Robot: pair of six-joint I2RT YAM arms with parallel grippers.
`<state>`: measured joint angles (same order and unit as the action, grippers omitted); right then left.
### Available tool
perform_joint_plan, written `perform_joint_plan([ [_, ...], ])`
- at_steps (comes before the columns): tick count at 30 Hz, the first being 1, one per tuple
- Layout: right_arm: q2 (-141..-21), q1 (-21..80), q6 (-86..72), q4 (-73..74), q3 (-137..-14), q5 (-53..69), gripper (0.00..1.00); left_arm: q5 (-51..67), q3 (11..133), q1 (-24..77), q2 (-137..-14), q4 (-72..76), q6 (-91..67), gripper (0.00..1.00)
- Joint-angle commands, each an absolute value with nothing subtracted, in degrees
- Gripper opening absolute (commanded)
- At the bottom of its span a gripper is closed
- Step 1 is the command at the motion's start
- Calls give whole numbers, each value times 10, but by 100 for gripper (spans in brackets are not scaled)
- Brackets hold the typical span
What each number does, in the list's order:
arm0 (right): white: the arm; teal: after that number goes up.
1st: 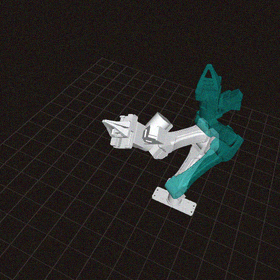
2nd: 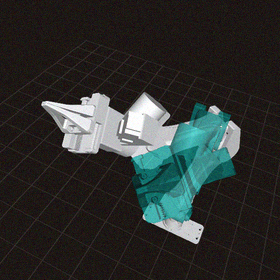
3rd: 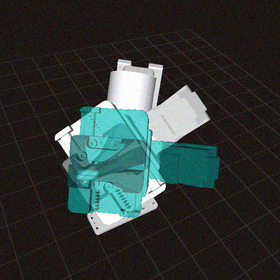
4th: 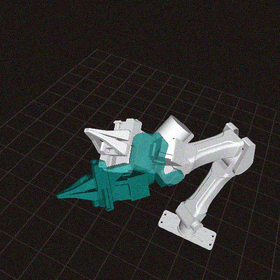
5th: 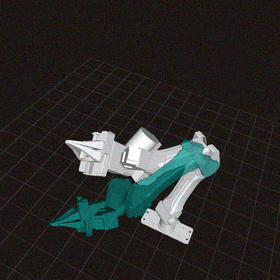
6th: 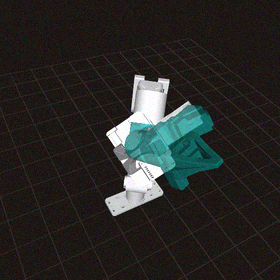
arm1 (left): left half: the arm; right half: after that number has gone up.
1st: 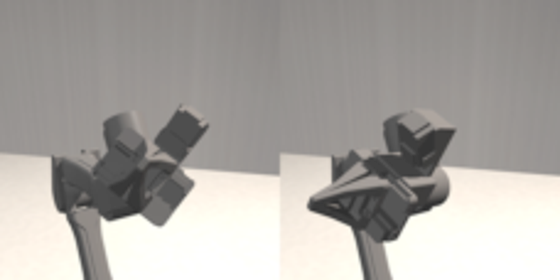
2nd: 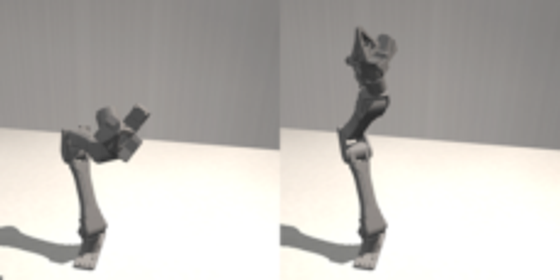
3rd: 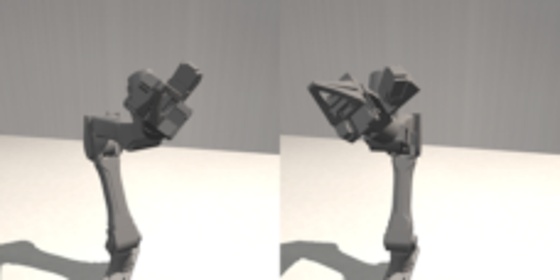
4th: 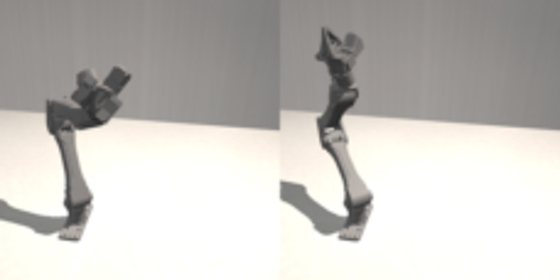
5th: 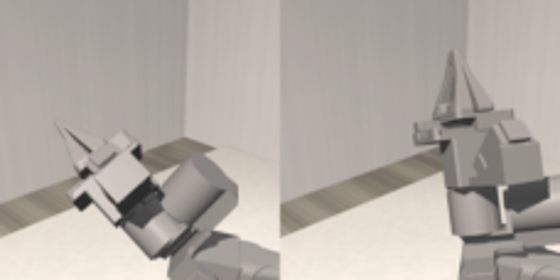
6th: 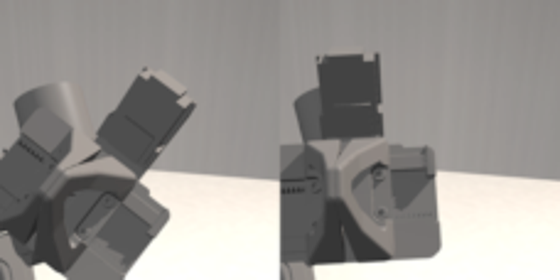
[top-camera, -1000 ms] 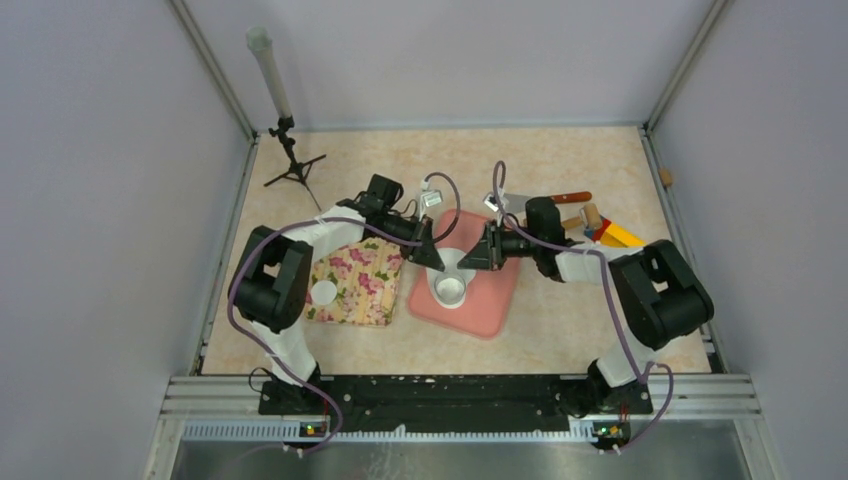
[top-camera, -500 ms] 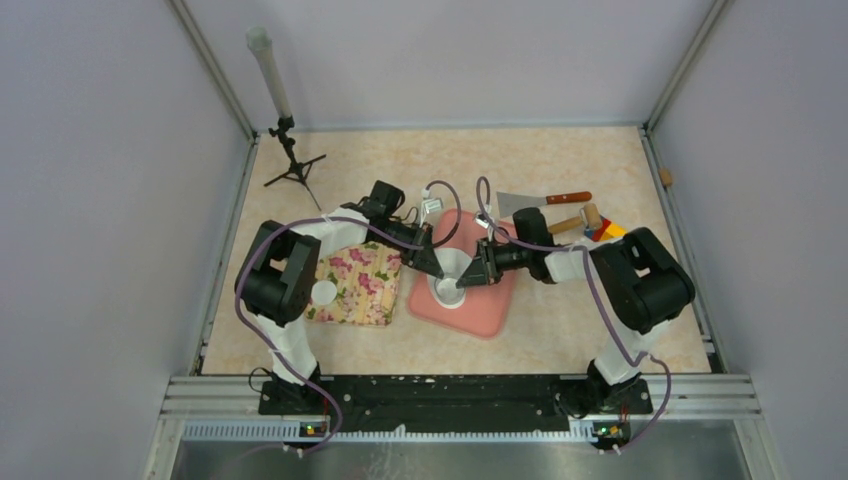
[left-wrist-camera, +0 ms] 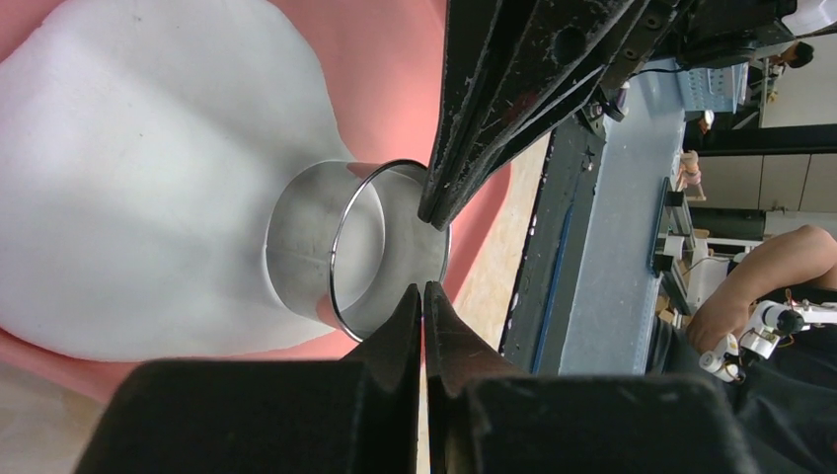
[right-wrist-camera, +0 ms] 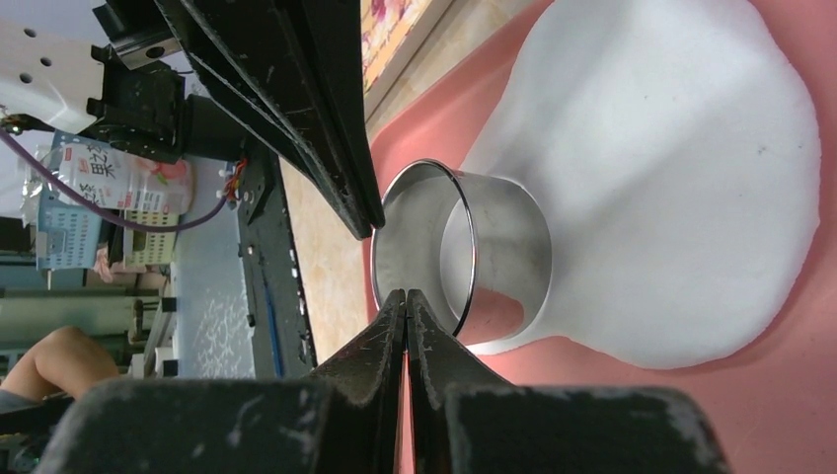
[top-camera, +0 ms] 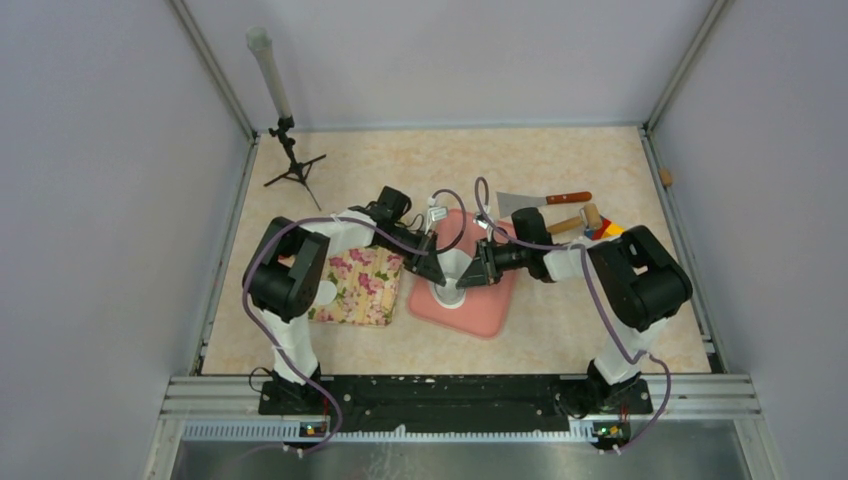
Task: Roll out the dumpling wrappers from the dough
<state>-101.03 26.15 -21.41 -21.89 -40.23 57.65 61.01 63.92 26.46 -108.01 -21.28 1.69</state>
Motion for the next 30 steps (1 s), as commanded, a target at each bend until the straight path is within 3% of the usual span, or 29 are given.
perform_joint_plan([
  [1,-1020,267,-196,-229,-424,586,0,609,646,268,-1089,-213,31,0],
  [30,-1067,257,-154,-156,-441,556,0,542,648,273,-1129,-207,6,0],
])
